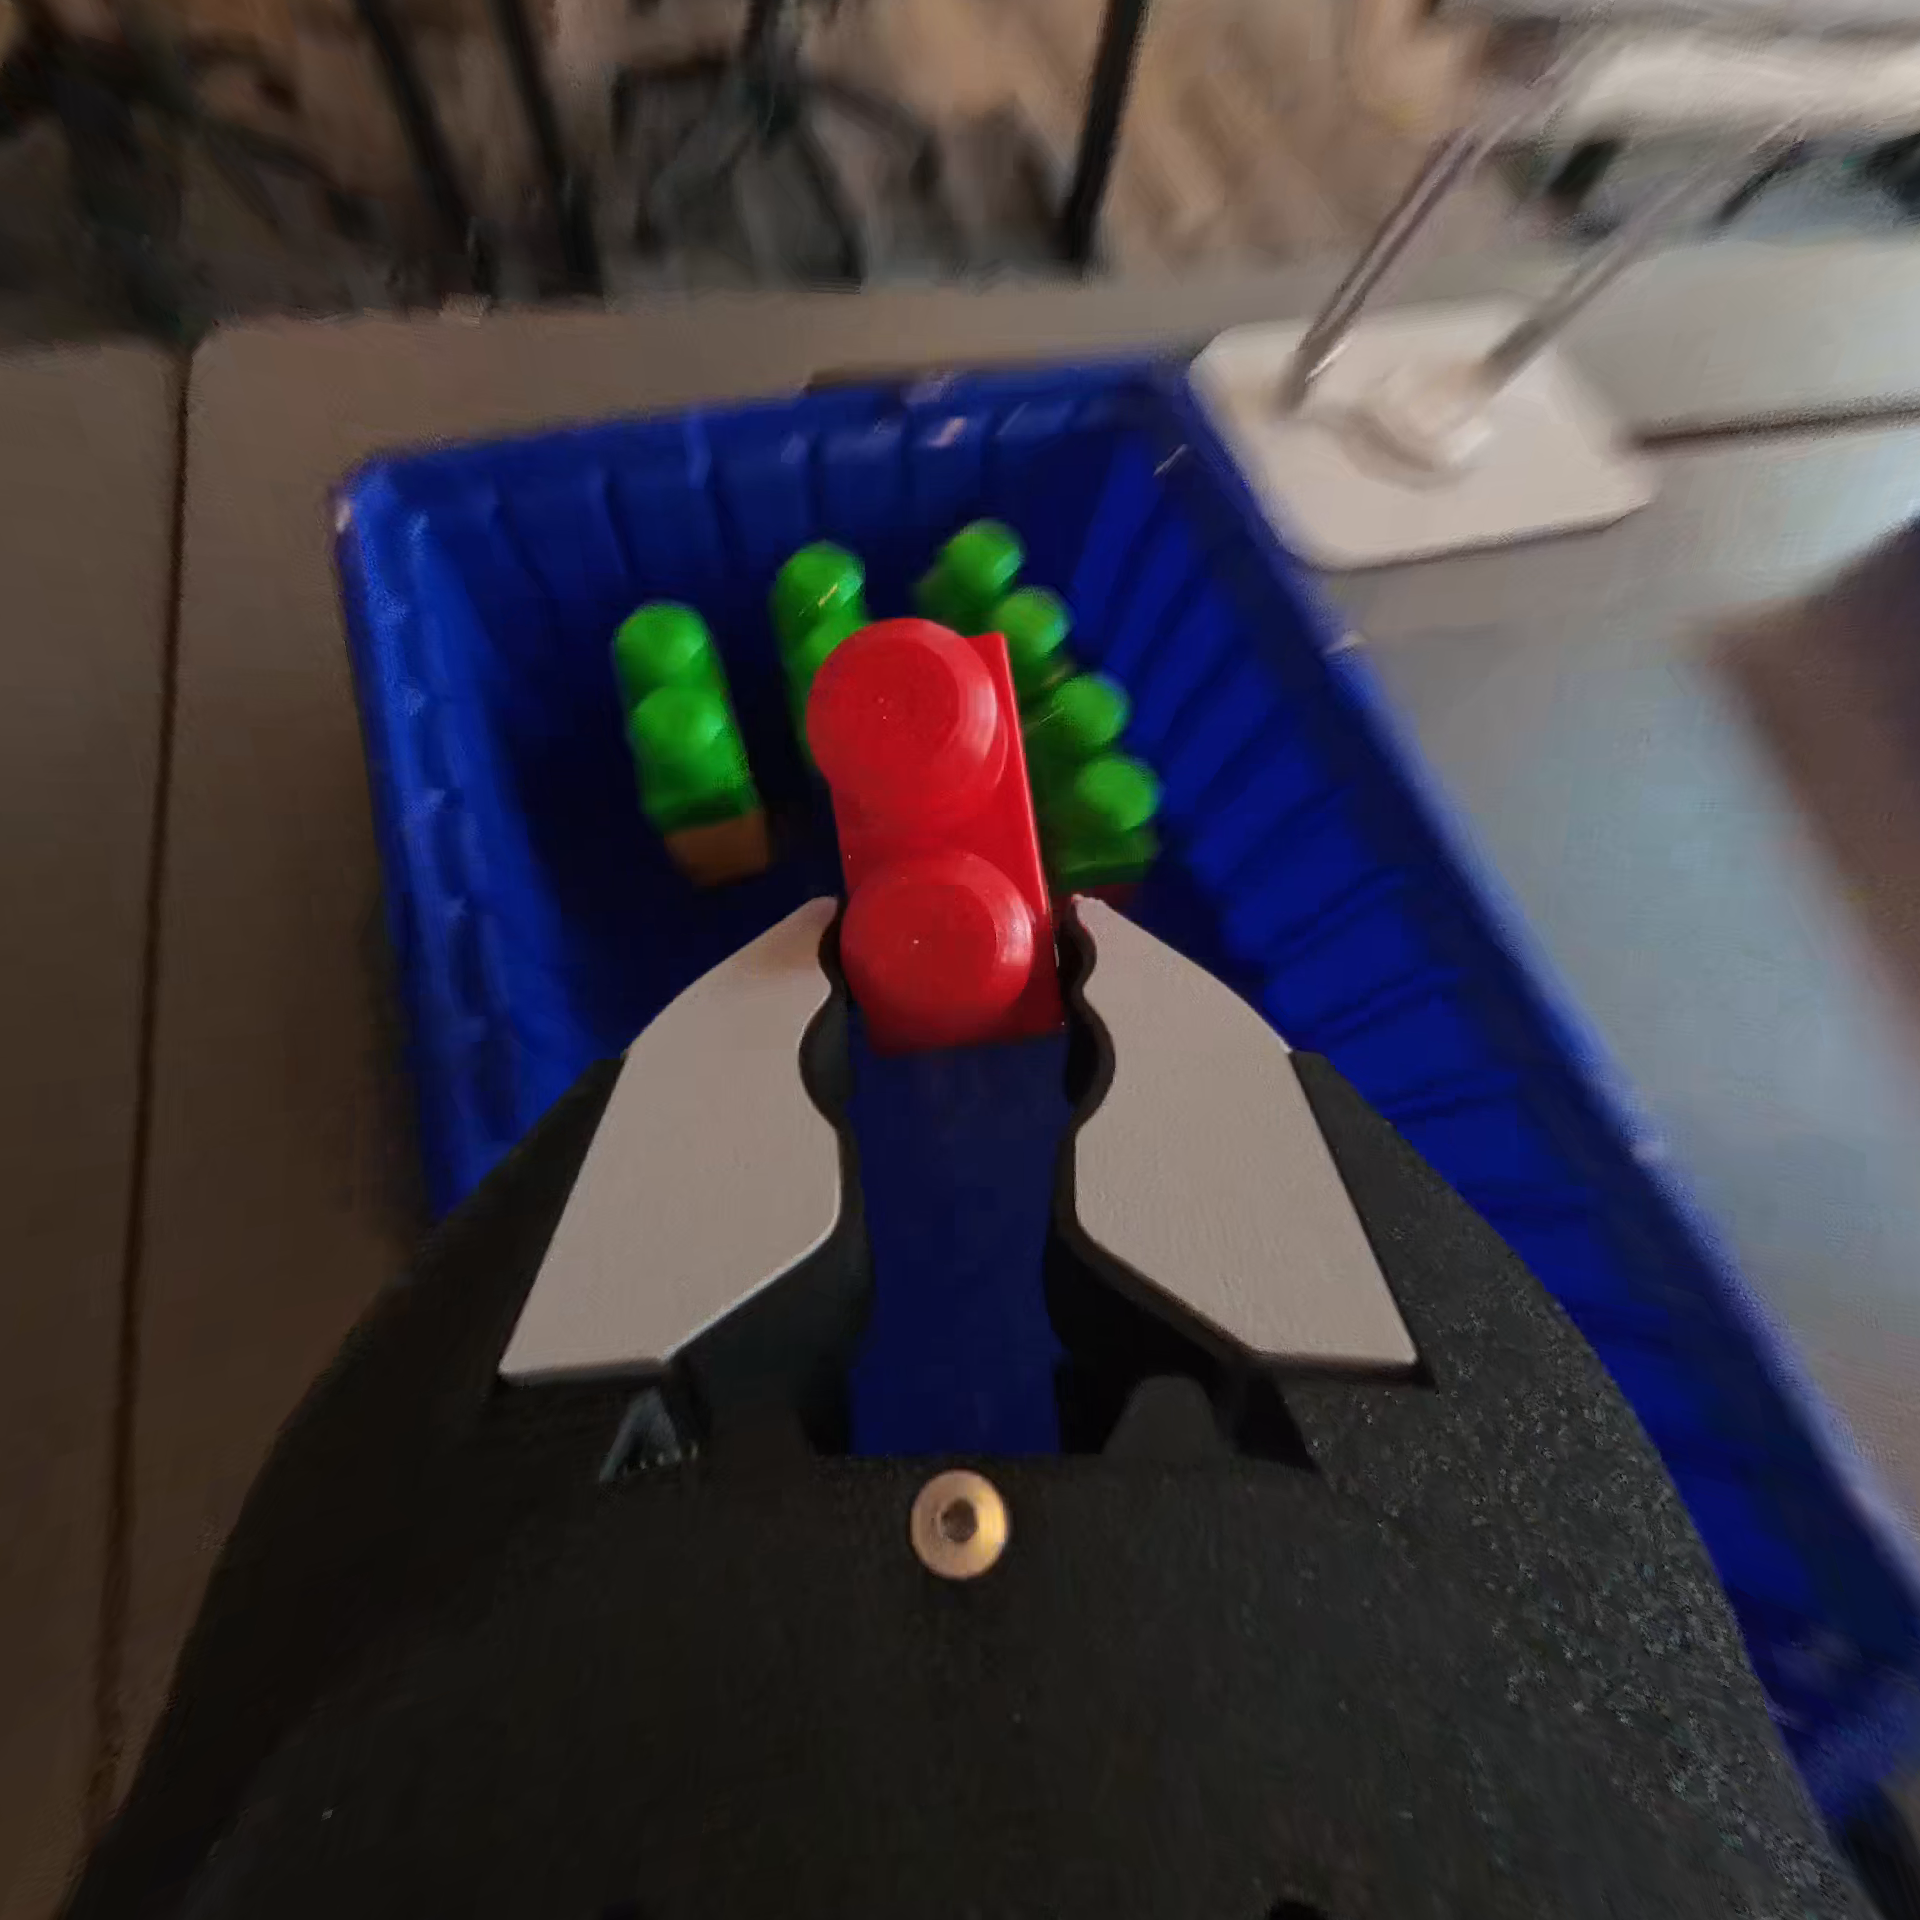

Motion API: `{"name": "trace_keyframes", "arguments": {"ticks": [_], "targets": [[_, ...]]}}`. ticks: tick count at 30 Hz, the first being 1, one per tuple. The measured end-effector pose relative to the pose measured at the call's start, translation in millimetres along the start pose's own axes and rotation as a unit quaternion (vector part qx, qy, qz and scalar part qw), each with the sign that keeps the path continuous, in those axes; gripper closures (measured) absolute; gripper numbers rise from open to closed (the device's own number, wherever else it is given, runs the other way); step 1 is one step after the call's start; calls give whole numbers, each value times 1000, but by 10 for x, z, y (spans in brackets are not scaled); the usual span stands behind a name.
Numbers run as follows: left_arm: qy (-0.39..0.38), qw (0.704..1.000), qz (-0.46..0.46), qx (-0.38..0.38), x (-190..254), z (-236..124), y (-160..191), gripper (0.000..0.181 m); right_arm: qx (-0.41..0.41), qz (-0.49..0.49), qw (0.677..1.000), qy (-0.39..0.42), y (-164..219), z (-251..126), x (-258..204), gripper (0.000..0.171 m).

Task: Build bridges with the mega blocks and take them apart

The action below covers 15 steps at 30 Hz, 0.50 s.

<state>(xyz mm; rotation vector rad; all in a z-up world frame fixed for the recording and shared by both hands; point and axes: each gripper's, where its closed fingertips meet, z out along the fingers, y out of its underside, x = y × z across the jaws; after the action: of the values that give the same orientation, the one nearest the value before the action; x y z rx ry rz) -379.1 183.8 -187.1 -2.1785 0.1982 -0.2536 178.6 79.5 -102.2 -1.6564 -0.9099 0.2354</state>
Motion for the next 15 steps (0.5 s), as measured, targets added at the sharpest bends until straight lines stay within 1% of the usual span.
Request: {"name": "trace_keyframes", "arguments": {"ticks": [3, 6, 9, 11, 13, 15], "targets": [[101, 989, -4, 107, 558, -429, -237, 144, 36, 11, 998, -57, -169, 135, -378, 118], [195, 964, 8, 183, 1164, -808, -329, 144, 77, 32, 988, -130, -376, 279, -800, 112], [274, 934, 23, 229, 1725, -1074, -312, 145, 116, 62, 969, -207, -606, 424, -1223, 106], [330, 909, 28, 253, 2098, -1229, -277, 145, 140, 79, 954, -255, -751, 513, -1487, 104], [383, 884, 35, 266, 2448, -1351, -209, 145, 156, 97, 936, -300, -882, 597, -1730, 99], [419, 865, 38, 272, 2729, -1419, -135, 145, 169, 116, 918, -339, -1000, 673, -1937, 95]]}}
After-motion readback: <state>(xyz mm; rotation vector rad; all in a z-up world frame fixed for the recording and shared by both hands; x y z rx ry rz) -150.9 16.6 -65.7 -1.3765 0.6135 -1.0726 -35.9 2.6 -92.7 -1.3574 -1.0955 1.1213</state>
